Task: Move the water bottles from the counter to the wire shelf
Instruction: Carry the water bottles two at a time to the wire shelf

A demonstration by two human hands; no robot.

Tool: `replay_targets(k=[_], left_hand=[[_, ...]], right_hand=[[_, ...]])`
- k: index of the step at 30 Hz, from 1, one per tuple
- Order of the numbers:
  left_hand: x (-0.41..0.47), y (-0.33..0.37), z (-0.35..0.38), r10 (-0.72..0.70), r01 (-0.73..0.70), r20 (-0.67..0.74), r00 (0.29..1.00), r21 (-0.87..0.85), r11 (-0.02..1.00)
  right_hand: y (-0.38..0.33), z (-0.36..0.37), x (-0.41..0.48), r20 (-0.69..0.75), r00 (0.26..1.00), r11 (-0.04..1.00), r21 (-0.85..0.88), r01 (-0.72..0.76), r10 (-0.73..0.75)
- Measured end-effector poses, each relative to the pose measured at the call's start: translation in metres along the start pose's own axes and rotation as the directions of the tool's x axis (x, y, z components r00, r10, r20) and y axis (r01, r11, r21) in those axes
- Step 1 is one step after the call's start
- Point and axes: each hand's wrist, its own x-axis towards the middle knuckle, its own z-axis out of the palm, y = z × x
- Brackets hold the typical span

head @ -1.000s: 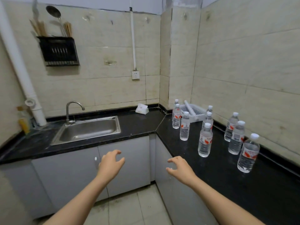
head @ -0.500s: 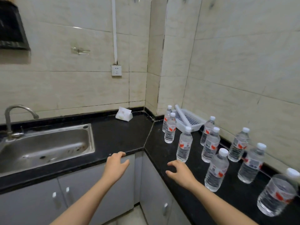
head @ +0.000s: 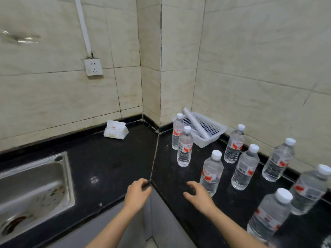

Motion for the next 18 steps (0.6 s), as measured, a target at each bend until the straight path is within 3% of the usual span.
replay_targets(k=[5, 8, 11, 14, 18], left_hand=[[0.085, 0.002, -0.016, -0.003, 0.002, 0.020, 1.000, 0.030, 1.000], [0.133, 0.004, -0.026, -0.005, 0.005, 0.005, 1.000, 0.033, 0.999], [0.177, 0.002, -0.024, -0.025, 0.025, 0.008, 1.000, 0.013, 1.000], [0.207, -0.001, -0.004, -0.059, 0.059, 0.073, 0.996, -0.003, 0.998], [0.242, 0.002, 0.033, -0.052, 0.067, 0.167, 0.985, -0.087, 0.994]], right_hand=[[-0.005, 0.016, 0.098, -0.081, 0.983, 0.954, 0.266, -0.139, 0.166], [-0.007, 0.019, 0.145, -0.207, 0.924, 0.871, 0.448, -0.203, 0.322], [-0.013, 0.012, 0.178, -0.247, 0.862, 0.814, 0.513, -0.271, 0.443], [-0.012, 0.011, 0.194, -0.264, 0.841, 0.797, 0.536, -0.278, 0.471], [-0.009, 0.013, 0.213, -0.347, 0.840, 0.805, 0.570, -0.163, 0.416]])
